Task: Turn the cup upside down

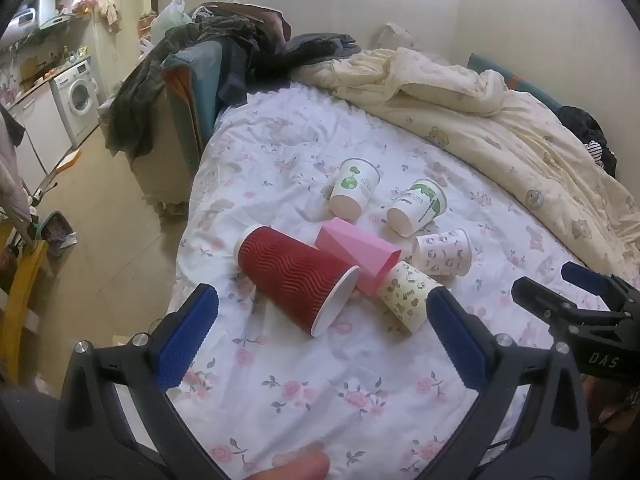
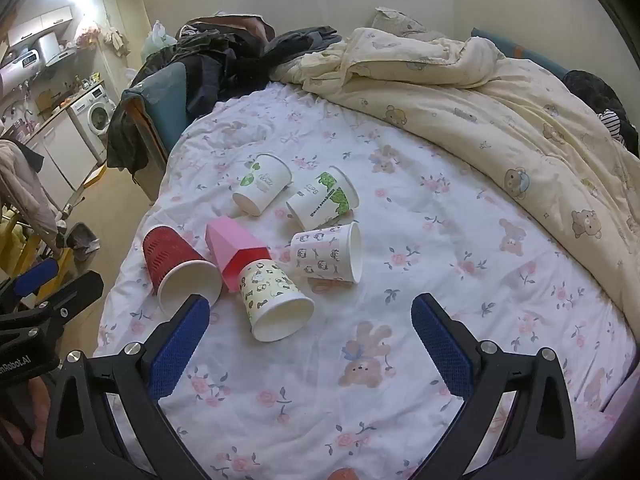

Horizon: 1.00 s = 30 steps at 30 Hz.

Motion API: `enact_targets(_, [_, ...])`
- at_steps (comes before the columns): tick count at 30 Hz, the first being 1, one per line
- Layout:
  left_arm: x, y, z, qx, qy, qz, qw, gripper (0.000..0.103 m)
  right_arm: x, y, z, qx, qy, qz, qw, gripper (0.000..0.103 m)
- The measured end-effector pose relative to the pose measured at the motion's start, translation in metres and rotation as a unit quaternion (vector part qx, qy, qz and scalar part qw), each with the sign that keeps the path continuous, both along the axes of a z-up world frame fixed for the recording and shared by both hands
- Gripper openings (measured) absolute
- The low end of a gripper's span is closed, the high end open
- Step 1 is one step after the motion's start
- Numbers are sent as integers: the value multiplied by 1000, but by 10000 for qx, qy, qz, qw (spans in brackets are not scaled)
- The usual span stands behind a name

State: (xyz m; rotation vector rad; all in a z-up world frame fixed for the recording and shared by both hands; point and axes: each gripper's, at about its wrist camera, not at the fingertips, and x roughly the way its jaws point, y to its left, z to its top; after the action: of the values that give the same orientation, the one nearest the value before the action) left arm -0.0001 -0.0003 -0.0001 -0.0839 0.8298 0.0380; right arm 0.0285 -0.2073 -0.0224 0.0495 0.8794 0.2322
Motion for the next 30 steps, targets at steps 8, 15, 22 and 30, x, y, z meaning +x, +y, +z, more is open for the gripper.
enact_targets(8, [0, -1, 0, 48, 1, 0, 10000, 103, 0, 1, 0, -51, 8, -3, 10000, 103])
enact_targets(15, [0, -1, 0, 34, -2, -11, 10000, 103, 0, 0, 0, -36, 4, -20, 10000, 103])
enact_targets(22, [0, -1, 0, 39, -7, -4, 10000, 103, -1, 0, 0, -49, 6, 1, 10000, 103])
enact_targets(30, [0, -1, 0, 45, -4, -2, 10000, 103, 0, 0, 0, -47, 22, 3, 10000, 103])
